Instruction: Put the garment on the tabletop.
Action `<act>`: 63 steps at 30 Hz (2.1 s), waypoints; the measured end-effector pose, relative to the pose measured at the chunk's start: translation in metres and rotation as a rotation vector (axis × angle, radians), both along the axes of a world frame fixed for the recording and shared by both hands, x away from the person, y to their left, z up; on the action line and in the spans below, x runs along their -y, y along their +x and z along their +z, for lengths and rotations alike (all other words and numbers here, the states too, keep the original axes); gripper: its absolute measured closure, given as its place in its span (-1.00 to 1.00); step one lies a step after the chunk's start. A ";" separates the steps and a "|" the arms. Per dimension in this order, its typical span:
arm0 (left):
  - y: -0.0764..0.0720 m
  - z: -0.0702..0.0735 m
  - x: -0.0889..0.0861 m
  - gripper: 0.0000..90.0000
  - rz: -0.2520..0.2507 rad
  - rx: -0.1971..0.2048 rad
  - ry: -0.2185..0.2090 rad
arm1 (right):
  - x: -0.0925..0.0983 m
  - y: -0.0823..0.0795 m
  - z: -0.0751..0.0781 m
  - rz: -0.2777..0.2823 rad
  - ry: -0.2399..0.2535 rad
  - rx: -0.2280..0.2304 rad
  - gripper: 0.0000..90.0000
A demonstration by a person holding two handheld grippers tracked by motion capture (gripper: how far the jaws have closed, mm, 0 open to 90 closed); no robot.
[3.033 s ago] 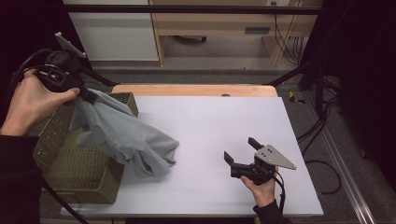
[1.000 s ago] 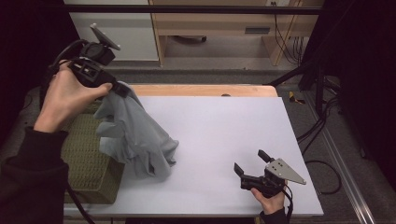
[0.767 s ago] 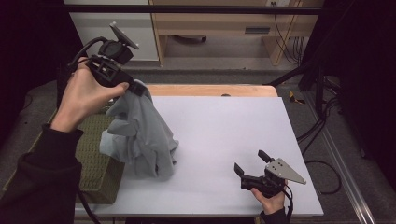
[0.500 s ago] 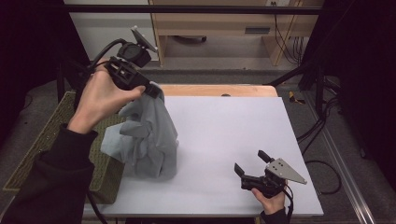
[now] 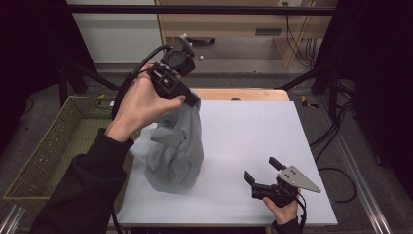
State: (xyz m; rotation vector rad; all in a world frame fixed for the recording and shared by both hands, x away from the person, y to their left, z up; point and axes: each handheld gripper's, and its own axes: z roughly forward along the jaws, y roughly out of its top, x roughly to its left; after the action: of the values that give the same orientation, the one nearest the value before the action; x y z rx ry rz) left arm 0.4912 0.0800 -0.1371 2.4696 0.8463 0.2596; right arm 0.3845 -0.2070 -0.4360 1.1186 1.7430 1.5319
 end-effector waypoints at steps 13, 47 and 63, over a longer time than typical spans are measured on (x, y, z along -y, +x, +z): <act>0.015 -0.046 0.008 0.85 -0.044 -0.024 -0.022 | -0.001 -0.002 0.001 0.005 0.011 -0.010 -0.96; 0.029 -0.213 0.025 0.81 -0.095 -0.163 -0.068 | 0.000 0.000 -0.003 0.003 -0.002 -0.017 -0.96; 0.018 -0.206 0.016 -0.23 -0.083 -0.068 -0.107 | 0.000 0.001 -0.004 0.002 -0.005 -0.015 -0.96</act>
State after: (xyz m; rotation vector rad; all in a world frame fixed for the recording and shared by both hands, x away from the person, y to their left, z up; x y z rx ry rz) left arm 0.5092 0.0639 -0.3434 2.4183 0.7628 0.0984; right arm 0.3857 -0.2066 -0.4401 1.1294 1.7577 1.5235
